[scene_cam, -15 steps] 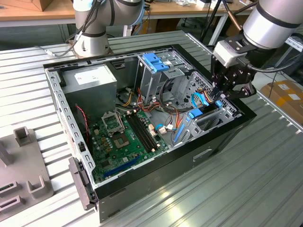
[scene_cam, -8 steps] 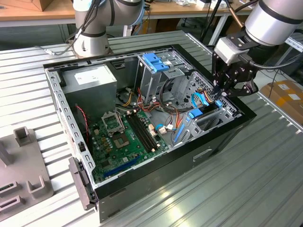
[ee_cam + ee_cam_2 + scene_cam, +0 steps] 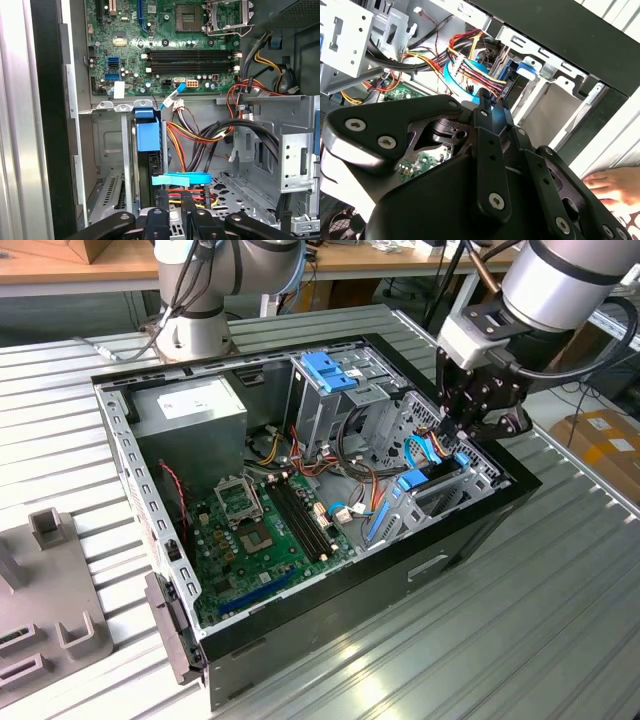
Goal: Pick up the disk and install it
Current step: 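Insert the second disk wire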
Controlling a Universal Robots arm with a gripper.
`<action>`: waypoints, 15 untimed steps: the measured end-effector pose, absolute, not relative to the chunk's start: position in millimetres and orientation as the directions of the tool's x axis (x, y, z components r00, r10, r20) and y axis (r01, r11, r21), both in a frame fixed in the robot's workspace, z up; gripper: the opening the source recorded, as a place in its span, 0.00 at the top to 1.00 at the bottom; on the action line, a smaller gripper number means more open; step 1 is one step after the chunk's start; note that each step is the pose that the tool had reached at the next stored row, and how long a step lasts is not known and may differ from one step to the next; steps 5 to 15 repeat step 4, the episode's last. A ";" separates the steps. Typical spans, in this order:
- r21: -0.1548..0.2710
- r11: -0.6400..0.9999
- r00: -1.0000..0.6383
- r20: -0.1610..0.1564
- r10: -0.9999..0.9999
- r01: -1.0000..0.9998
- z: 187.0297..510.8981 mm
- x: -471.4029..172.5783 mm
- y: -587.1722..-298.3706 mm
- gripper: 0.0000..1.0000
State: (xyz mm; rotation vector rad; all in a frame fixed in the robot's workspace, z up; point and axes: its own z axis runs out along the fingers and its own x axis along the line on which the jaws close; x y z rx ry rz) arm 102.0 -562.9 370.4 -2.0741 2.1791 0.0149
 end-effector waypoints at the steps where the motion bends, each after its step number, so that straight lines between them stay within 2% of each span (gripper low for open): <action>1: -0.084 0.053 -0.045 -0.103 -0.994 -0.995 370.4 102.1 -561.9 0.75; 15: -0.084 0.054 -0.045 -0.103 -0.994 -0.995 370.4 102.0 -561.0 0.75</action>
